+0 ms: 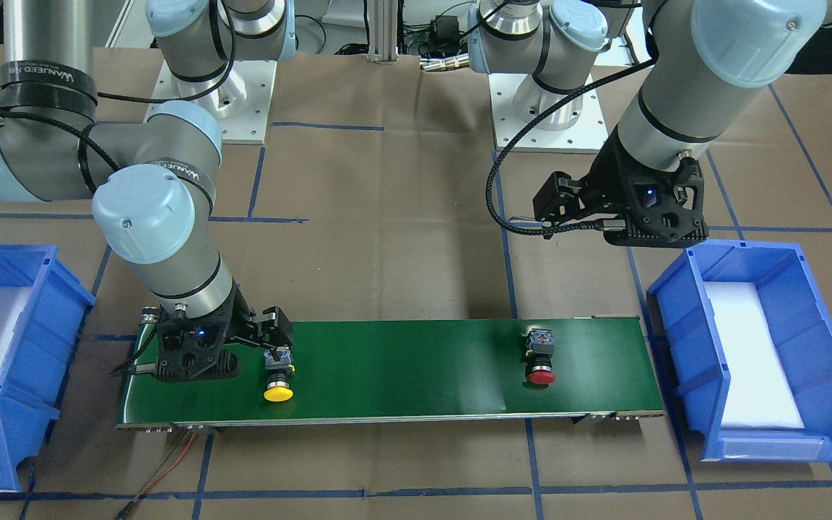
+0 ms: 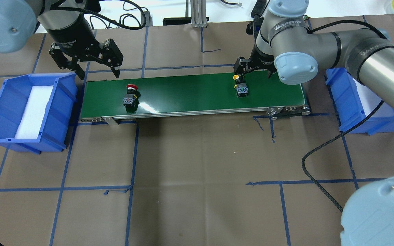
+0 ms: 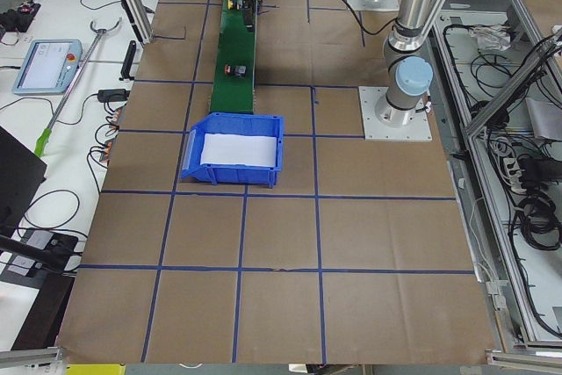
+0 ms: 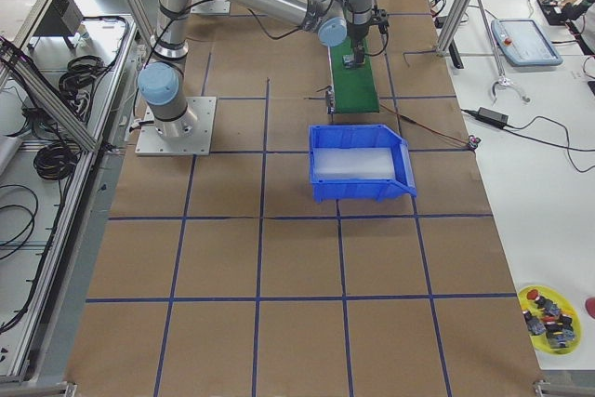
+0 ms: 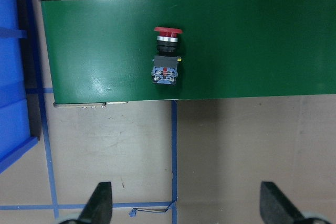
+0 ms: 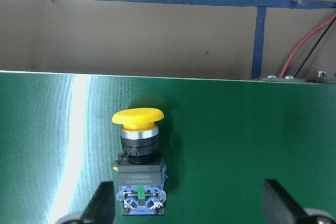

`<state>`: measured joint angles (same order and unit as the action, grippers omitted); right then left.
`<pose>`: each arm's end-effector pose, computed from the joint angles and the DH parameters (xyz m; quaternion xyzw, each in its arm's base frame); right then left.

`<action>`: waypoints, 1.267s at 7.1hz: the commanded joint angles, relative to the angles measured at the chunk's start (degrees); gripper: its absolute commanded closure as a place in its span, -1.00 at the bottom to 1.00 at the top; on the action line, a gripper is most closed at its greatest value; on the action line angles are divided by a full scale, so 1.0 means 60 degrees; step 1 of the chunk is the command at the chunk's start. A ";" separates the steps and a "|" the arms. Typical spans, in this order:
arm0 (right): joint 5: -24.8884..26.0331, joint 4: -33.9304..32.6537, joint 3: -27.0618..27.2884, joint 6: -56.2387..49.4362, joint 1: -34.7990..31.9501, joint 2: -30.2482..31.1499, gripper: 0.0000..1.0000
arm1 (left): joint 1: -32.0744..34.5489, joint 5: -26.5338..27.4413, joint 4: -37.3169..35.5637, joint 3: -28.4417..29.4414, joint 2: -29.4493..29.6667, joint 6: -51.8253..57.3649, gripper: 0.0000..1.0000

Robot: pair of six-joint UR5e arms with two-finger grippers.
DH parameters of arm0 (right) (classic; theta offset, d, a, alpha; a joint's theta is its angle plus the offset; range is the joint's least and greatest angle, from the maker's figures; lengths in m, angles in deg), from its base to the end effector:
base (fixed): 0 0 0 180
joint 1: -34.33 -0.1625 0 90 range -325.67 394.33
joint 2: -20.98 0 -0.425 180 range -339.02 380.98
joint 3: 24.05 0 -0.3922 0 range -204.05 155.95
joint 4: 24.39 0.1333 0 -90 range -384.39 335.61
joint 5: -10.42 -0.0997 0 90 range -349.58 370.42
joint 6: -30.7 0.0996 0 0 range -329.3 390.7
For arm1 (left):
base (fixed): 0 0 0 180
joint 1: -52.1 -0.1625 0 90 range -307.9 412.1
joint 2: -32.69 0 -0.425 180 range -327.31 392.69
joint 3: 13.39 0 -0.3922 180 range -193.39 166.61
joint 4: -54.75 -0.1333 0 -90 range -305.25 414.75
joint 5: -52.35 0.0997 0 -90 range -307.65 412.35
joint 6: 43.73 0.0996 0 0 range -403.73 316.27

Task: Transport two buttons from left to right
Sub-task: 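Grasp the yellow button with the right gripper and carry it to the empty bin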

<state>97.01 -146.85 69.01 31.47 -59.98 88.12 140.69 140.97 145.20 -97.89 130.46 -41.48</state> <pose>0.1860 -0.6160 0.2953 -0.0325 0.9974 -0.0556 0.0322 -0.1223 -0.5474 0.4639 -0.0070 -0.9996 -0.0233 0.0128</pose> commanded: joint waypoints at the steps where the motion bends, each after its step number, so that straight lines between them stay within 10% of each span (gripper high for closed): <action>1: 0.0012 0.0005 0.0046 0.0018 0.0000 -0.0086 -0.99 | 0.0000 0.0011 -0.0440 -0.0184 -0.0124 0.0006 -0.99; 5: 0.0085 0.0005 0.0060 0.0048 0.0000 -0.0759 -0.97 | -0.0043 0.0040 -0.0440 -0.0155 -0.0124 0.0020 -0.99; 6: 0.0143 0.0034 0.0060 0.0091 0.0014 -0.0848 -0.38 | -0.0073 0.0055 -0.0440 -0.0154 -0.0139 0.0020 -0.99; 7: 0.0143 0.0121 -0.0027 0.0048 0.0044 -0.0848 0.73 | -0.0073 0.0055 -0.0440 -0.0169 -0.0139 0.0020 -0.99; 9: 0.0216 0.0166 -0.0158 -0.0025 0.0233 -0.0703 0.94 | -0.0073 0.0069 -0.0426 -0.0169 -0.0139 0.0035 -0.99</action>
<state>98.04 -146.08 68.64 31.51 -59.35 83.39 140.27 141.32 142.58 -98.89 129.63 -41.33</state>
